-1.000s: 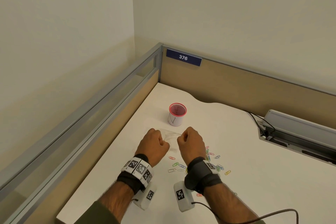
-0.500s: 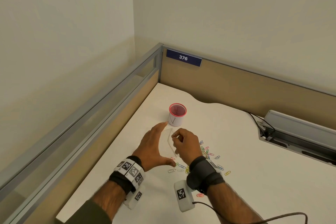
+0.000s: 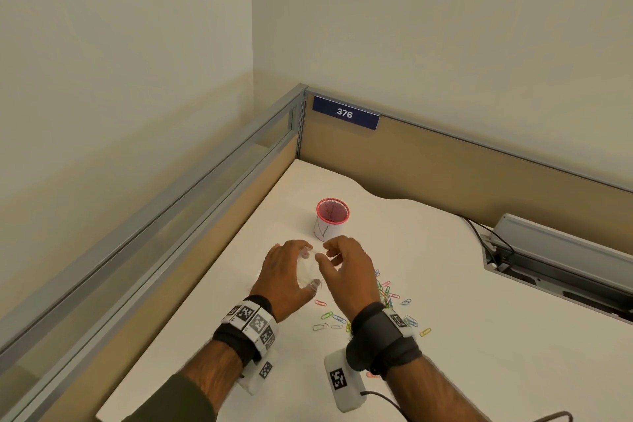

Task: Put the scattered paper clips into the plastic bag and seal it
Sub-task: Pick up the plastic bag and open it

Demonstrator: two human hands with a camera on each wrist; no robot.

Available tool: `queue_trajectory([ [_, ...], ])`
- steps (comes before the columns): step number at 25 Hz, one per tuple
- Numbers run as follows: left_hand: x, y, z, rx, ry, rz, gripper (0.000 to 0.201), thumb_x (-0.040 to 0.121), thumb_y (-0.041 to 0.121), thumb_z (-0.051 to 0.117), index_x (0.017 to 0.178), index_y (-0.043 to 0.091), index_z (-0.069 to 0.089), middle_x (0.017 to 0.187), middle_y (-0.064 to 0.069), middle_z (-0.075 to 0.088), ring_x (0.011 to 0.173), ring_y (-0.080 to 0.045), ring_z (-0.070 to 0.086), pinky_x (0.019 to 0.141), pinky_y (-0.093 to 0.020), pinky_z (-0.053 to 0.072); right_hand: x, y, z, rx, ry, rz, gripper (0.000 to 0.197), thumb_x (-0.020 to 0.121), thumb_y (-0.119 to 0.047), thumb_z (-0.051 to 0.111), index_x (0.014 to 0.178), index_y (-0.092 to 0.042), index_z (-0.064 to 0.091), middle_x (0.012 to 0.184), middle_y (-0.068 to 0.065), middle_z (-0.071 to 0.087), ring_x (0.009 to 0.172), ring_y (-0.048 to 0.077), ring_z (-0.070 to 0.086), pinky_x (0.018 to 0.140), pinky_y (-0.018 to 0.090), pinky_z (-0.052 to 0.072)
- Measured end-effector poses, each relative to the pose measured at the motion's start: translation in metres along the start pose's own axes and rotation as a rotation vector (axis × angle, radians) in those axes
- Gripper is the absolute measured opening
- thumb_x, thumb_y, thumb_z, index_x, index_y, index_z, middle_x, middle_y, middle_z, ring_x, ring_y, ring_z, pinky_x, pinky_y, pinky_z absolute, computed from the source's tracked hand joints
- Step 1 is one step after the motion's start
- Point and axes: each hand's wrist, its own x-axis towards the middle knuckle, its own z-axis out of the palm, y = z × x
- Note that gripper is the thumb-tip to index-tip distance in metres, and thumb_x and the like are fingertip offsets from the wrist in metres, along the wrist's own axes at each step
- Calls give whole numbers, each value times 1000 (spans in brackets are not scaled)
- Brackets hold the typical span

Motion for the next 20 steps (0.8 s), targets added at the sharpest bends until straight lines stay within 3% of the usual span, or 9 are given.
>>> queue_trajectory([
  [1,1,0,-1,15,15,4,65,72,36,77,126,28,41,121,9,55,114,-13,50,102,-29,41,-2,-5,-2,-6,-10,-66,19,87,-37,63,101,-24,62,93,-8,61,81,6,58,76,21,50],
  [3,4,0,-3,50,40,48,64,71,31,79,124,22,45,119,5,57,109,-15,54,105,-35,43,-4,-12,-1,-98,-170,-155,26,85,-42,63,105,-24,63,97,-9,65,87,8,59,82,23,50],
  [6,4,5,-6,36,8,35,63,75,27,79,127,17,46,122,1,57,112,-17,53,104,-34,44,-4,-18,6,-286,-343,-165,31,86,-38,59,115,-24,61,106,-7,68,94,13,61,93,35,48],
  [11,3,-2,-7,-46,-71,-72,67,77,23,79,130,23,38,122,0,55,108,-14,56,89,-24,49,2,-22,13,-206,-436,-135,22,90,-22,57,106,-12,67,109,6,68,90,18,60,87,31,51],
  [13,1,-2,-8,-69,-70,-84,71,77,18,79,134,24,37,122,2,52,105,-11,53,88,-23,48,4,-21,12,-167,-443,-146,21,90,-15,58,108,-11,67,109,6,69,86,15,57,85,27,50],
  [16,1,0,-9,-85,-63,-45,85,75,17,81,141,32,30,120,7,49,108,-8,50,96,-32,53,7,-17,8,-129,-435,-146,22,89,-13,60,109,-12,67,108,5,70,88,13,59,88,25,50],
  [20,1,-6,-6,-123,-59,-59,107,70,34,86,151,36,16,136,6,49,120,-6,46,103,-31,41,8,-10,4,12,-296,-148,16,87,-17,63,101,-17,70,97,-4,70,89,11,64,88,26,54],
])
